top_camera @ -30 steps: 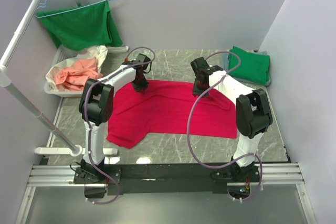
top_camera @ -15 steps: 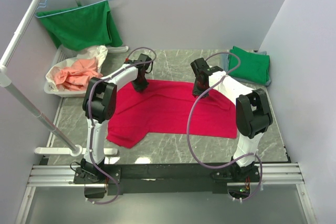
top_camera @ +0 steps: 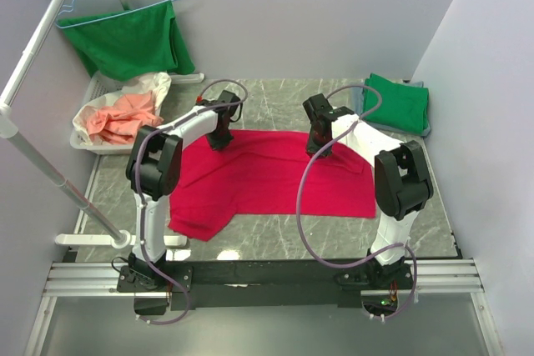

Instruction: Fold and stack the t-shirts

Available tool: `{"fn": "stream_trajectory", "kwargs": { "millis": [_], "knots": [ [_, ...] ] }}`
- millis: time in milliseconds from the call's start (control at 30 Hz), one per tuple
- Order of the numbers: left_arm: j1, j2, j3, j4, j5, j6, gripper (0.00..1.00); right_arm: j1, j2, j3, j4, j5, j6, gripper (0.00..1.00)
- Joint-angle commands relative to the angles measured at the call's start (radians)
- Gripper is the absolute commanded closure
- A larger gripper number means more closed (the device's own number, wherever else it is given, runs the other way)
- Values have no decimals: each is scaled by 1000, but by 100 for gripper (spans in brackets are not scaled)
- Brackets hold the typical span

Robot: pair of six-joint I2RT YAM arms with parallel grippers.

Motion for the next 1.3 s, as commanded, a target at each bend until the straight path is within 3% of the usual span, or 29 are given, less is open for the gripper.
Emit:
{"fn": "stream_trajectory", "kwargs": {
  "millis": [0,600,1133,1267],
  "knots": [
    [-34,-93,-40,-56,-57,-16,99,8,-40,-12,15,11,-3,72],
    [-157,-242,-152,-167,-124,-106,98,8,-43,-33,26,8,-3,72],
    [-264,-301,-309,-87,3,-148,99,6,-54,-33,23,9,0,72],
    [-289,-295,-318,-92,5,-157,90,6,-54,-35,26,5,-3,72]
  ]
}}
